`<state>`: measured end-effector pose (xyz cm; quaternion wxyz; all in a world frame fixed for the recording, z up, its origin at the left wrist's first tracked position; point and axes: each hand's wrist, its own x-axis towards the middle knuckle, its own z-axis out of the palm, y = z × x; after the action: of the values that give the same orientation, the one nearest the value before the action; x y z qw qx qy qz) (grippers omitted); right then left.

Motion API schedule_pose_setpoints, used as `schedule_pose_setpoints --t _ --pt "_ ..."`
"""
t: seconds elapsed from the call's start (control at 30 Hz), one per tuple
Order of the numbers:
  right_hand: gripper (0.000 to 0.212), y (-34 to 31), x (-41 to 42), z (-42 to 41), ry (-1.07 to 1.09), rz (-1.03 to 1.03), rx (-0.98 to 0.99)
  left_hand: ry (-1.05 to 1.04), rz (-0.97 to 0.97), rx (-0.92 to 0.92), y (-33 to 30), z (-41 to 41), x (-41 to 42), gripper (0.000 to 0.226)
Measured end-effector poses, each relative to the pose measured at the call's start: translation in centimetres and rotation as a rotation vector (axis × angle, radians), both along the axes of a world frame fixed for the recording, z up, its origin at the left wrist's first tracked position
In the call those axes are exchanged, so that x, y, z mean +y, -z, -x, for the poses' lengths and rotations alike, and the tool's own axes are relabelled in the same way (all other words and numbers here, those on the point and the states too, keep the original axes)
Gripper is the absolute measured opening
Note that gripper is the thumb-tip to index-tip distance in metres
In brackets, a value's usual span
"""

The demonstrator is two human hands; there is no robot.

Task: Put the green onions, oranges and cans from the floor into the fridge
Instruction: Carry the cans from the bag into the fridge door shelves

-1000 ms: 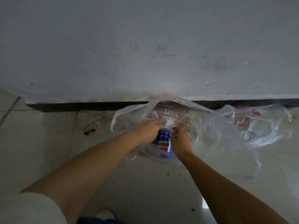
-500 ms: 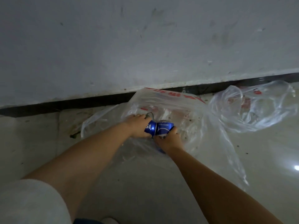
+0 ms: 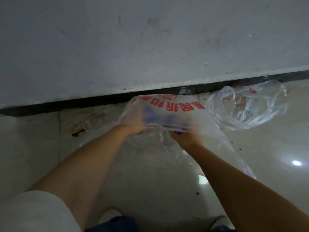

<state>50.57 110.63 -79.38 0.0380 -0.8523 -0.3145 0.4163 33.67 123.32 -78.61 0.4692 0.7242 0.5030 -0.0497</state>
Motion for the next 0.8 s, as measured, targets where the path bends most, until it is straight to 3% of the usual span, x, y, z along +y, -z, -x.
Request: schedule_pose_setpoints --t 0.07,0.17,0.3,0.4,0.6,0.73,0.8 --pt "0.06 -2.7 -0.7 -0.2 -0.072 -0.028 -0.003 -0.112 0.091 0.013 -1.9 -0.9 -1.9 0.057" --pt "0.077 -9.3 -1.6 -0.4 -0.074 -0.197 -0.019 -0.062 0.132 0.125 -6.2 -1.7 -5.3 0.039" --pt "0.087 -17.6 -2.9 -0.4 -0.122 -0.28 -0.017 -0.148 0.124 0.018 -13.1 -2.0 -8.1 0.044" --pt "0.09 -23.3 -4.0 0.1 -0.029 -0.257 0.126 -0.257 0.2 -0.016 -18.3 -0.8 -9.6 0.049" --pt "0.058 -35.3 -4.6 -1.4 0.318 -0.366 0.515 -0.463 0.312 -0.191 -32.3 0.4 -10.5 0.07" --pt "0.043 -44.1 -3.7 -1.8 0.563 -0.411 0.799 -0.449 0.39 -0.293 -41.8 -0.2 -10.1 0.064" --pt "0.05 -49.2 -4.4 -1.6 0.701 -0.37 0.953 -0.464 0.389 -0.34 -47.4 -1.0 -10.8 0.057"
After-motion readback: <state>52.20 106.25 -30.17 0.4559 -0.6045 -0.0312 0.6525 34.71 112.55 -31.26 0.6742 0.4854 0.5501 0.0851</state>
